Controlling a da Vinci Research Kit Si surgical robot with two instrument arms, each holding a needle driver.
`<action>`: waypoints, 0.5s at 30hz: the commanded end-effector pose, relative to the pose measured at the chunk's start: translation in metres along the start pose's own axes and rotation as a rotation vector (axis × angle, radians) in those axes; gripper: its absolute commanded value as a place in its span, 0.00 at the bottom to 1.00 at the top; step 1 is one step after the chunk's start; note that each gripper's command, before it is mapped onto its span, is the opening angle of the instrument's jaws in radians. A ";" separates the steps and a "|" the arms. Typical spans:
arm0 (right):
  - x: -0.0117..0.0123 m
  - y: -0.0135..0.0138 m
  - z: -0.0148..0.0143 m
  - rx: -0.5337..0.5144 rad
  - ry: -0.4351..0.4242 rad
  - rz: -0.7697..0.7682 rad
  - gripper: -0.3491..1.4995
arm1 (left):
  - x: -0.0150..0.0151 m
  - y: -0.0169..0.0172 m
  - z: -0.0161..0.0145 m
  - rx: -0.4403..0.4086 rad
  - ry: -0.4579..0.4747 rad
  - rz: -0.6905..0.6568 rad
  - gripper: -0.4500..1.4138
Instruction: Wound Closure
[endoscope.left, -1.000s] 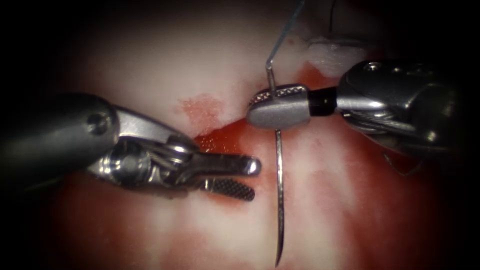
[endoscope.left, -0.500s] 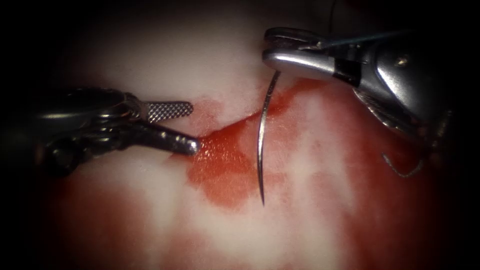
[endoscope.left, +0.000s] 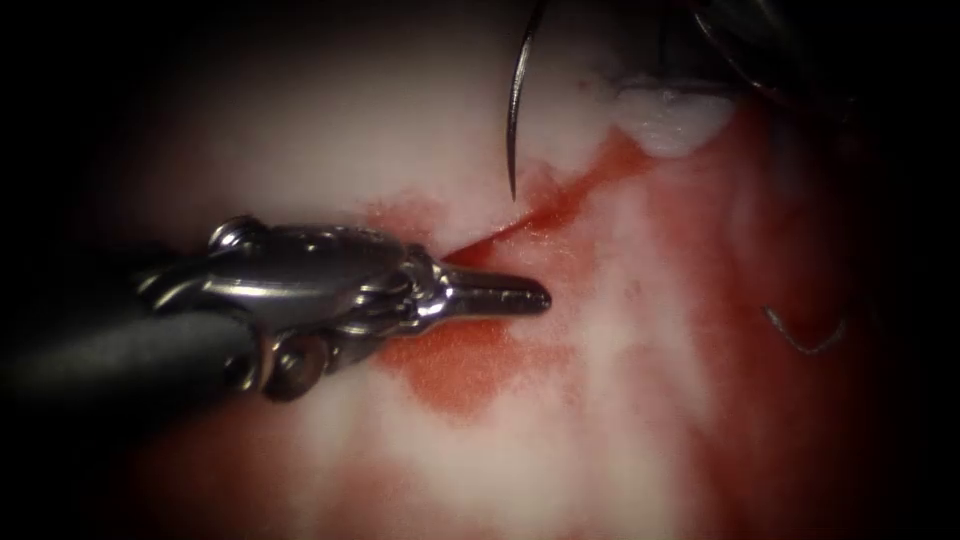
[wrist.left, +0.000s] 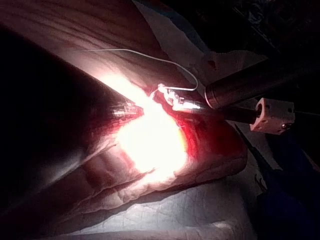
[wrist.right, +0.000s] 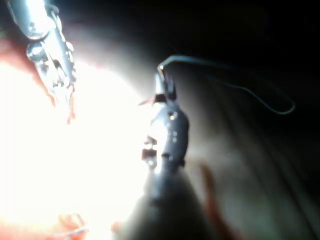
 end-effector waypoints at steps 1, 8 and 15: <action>0.0003 0.0005 0.0019 -0.005 0.001 0.003 0.00 | -0.0008 0.0002 0.0005 -0.024 0.015 0.001 0.00; 0.0007 -0.0007 0.0026 -0.017 -0.004 0.025 0.00 | -0.0008 0.0011 -0.0002 -0.231 0.088 0.103 0.00; 0.0007 -0.0008 0.0025 -0.016 -0.002 0.054 0.00 | -0.0027 -0.0005 -0.0037 -0.225 0.058 0.087 0.00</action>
